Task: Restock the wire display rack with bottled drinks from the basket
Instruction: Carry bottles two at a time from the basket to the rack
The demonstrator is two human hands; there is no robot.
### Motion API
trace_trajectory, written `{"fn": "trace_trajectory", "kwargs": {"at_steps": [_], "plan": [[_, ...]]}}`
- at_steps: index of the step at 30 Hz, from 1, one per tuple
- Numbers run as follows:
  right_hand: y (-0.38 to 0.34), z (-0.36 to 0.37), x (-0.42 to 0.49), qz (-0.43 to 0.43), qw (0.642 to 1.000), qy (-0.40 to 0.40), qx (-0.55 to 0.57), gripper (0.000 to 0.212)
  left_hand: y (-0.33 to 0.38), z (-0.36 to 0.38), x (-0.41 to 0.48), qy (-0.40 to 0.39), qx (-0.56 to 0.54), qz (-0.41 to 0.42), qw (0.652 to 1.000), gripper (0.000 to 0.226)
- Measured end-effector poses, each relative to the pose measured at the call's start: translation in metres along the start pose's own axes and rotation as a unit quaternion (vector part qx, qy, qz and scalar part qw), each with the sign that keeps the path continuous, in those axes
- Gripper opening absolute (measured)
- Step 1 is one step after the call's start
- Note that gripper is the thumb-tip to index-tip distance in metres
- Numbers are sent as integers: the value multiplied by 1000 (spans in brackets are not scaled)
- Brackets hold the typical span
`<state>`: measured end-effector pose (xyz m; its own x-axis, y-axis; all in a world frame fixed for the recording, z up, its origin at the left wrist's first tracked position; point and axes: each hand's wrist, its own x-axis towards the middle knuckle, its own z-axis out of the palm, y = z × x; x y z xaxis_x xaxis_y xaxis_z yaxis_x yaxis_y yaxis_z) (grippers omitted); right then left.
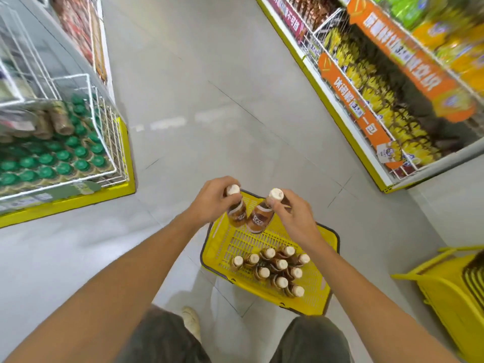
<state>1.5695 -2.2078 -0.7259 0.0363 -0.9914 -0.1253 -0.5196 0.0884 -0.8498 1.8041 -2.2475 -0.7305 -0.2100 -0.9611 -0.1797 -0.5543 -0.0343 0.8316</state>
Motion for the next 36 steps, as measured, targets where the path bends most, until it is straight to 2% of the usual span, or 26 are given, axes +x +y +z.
{"fn": "trace_trajectory", "kwargs": {"at_steps": [4,9,15,19,28,31,32,36], "plan": [[-183,-69,-14,-31,999,-25,9,8,151,-129,-37,0,-59,35,998,37],[-414,-134,-44,-89,992,-50,74,15,327,-294,-121,47,-134,41,989,28],[-606,-139,-72,-196,974,-98,63,17,419,-450,-228,133,-136,45,981,28],[-680,-87,-94,-245,960,-120,60,26,416,-528,-299,198,-135,49,970,29],[-835,100,-158,-331,919,-196,81,14,329,-691,-456,327,-117,45,937,33],[-881,155,-172,-356,905,-212,92,36,304,-738,-497,364,-107,45,924,32],[-895,171,-175,-359,903,-217,94,38,297,-752,-509,376,-101,46,920,31],[-943,224,-180,-361,890,-254,110,27,266,-802,-540,414,-95,44,904,29]]}}
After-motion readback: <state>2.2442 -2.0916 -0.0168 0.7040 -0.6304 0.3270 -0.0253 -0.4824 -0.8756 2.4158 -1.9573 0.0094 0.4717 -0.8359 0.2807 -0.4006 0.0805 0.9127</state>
